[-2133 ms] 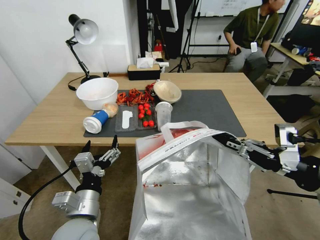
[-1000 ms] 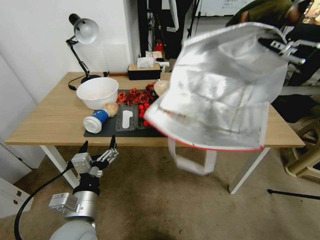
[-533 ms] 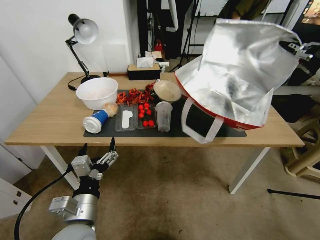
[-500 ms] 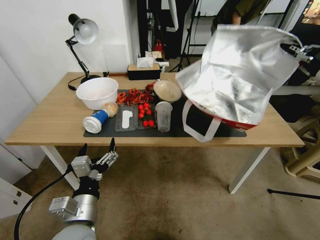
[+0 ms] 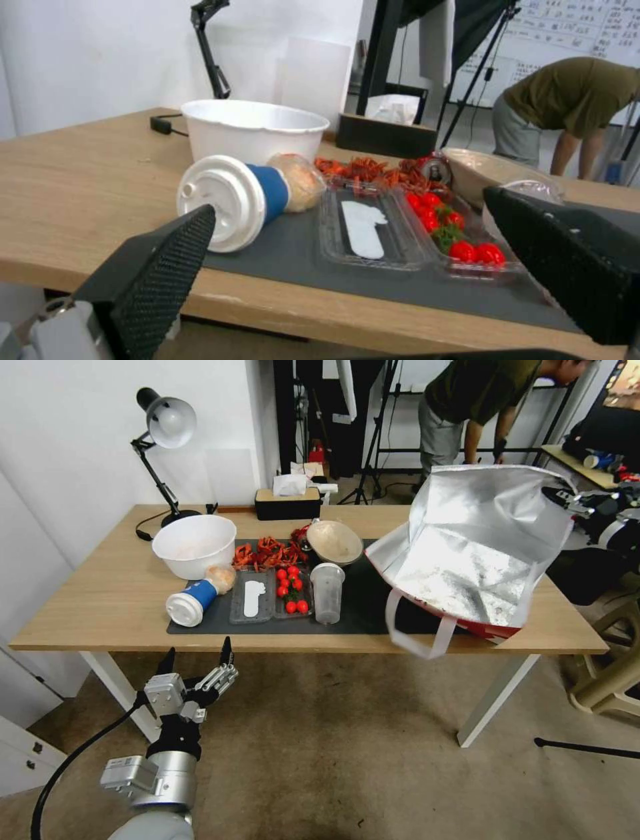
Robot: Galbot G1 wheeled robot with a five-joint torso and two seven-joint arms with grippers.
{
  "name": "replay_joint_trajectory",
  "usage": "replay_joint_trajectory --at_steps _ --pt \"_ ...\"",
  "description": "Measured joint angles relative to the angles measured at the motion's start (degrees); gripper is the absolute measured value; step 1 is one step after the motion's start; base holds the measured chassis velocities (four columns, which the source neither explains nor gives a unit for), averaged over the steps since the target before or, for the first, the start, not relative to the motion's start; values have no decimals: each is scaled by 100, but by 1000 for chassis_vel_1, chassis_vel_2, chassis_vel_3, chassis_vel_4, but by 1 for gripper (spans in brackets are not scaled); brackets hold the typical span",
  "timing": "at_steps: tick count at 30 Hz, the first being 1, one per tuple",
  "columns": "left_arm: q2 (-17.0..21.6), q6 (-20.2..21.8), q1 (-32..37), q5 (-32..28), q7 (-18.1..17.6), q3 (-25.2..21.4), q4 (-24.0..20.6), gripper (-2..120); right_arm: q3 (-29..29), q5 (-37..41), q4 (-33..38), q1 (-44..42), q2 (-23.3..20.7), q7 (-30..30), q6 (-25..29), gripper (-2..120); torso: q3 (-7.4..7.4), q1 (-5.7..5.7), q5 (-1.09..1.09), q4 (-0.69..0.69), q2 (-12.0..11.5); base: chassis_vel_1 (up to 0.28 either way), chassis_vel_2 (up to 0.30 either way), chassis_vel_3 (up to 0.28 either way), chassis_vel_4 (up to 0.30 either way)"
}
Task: Pick up the food delivery bag from the floor and place it on the table.
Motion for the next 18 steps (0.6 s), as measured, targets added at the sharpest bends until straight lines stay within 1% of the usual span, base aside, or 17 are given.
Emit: replay_joint_trajectory --at_steps 2,3,6,8,10,14,18 --pt "-14 -7 7 12 0 -3 0 100 -233 -41 -67 246 54 9 -7 0 0 0 0 0 0 0 0 0 0" --pt "-14 -7 7 12 0 -3 0 100 -233 -41 -67 246 54 9 -7 0 0 0 0 0 0 0 0 0 0" --pt "-55 -18 14 71 2 -3 0 100 -826 -96 -227 823 240 108 -7 0 0 0 -1 -1 0 0 0 0 0" --pt "-63 -19 14 82 4 -1 0 100 -904 -98 -249 901 277 129 -6 0 0 0 -1 -1 0 0 0 0 0" --pt "-114 -21 21 146 20 14 10 100 -1219 -158 -325 1219 465 185 2 0 0 0 0 0 0 0 0 0 0" --pt "-154 -21 31 191 31 23 9 100 -1401 -178 -378 1501 635 197 11 0 0 0 0 -1 0 0 0 0 0" --pt "-168 -22 49 208 36 19 -1 100 -1463 -153 -370 1674 681 203 13 0 0 0 0 0 0 0 0 0 0"
